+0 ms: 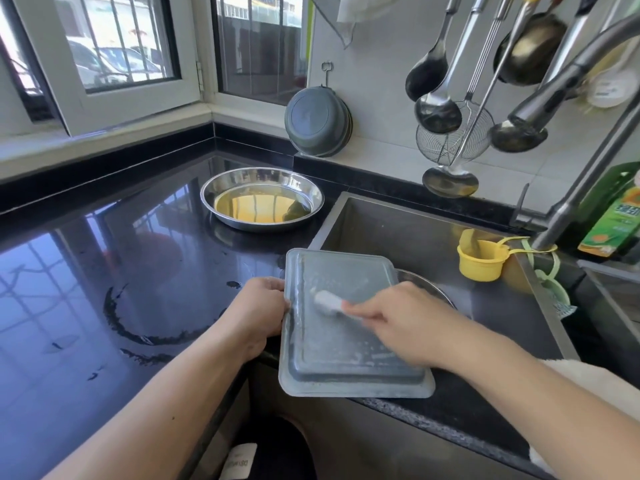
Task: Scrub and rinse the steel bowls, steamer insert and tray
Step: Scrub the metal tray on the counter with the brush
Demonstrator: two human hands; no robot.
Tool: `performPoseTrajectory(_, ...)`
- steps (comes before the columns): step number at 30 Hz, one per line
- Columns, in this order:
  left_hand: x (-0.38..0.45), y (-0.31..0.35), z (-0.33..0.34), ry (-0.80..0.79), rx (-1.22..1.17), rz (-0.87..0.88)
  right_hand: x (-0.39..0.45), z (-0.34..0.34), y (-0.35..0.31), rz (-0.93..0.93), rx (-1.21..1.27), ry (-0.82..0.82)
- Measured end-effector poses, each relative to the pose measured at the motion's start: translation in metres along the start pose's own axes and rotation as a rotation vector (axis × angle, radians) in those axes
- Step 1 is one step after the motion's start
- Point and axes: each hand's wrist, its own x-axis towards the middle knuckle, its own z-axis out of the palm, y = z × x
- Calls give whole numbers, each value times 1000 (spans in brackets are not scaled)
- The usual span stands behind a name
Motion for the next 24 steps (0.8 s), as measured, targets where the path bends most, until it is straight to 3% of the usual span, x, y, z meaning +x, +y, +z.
performPoseTrajectory(2,0,0,1,11,0,4,8,3,-2,-16,-42,19)
performPoseTrajectory(6,-1,0,0,20,-2,-5,33,-9,18,216,-200,125)
performPoseTrajectory(11,-4,2,-1,24,-93,18,0,5,-14,-20,-12,8)
performPoseTrajectory(15,3,2,-17,63,-140,29,7,4,14,82,-96,115)
performPoseTrajectory(17,11,1,-27,61,-131,27,4,6,18,88,-54,83)
performPoseTrajectory(22,10,4,-29,28,292,132,-12,6,-5,-102,47,-104)
performPoseTrajectory(24,8,4,-27,36,388,174,-3,2,-3,-111,-16,-86)
